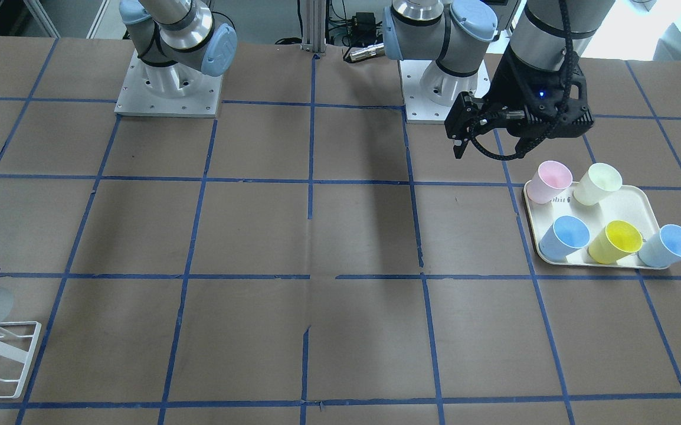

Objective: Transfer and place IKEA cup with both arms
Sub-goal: 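Lower the right gripper around the white cup and close on it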

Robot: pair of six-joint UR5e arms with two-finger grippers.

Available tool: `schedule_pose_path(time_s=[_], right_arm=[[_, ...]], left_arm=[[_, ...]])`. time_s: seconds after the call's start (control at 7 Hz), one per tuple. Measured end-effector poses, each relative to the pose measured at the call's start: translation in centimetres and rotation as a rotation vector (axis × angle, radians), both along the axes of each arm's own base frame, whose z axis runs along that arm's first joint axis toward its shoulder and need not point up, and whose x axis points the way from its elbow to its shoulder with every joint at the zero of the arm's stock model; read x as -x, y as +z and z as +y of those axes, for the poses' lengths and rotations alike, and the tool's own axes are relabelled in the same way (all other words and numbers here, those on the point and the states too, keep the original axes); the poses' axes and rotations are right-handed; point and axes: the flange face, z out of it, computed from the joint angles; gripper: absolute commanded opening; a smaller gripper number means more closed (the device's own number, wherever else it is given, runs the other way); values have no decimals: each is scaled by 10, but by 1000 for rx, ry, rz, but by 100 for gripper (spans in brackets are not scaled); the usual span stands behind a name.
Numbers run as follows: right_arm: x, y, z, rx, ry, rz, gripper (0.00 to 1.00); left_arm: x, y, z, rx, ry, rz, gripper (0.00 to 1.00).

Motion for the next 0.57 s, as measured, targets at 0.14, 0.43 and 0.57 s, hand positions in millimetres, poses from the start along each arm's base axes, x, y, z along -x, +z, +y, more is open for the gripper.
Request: schedule_pose_path(time_s=[0.14, 0.43, 0.57], right_arm=[[0, 1, 0, 1, 0, 1, 43], [0, 3, -1, 5, -1, 4, 12], [1, 5, -1, 7, -1, 6, 11]], left_arm=[[0, 0, 0, 0, 0, 1, 100], [0, 0, 0, 1, -1, 0, 100], [0, 1, -1, 1, -1, 1, 100]])
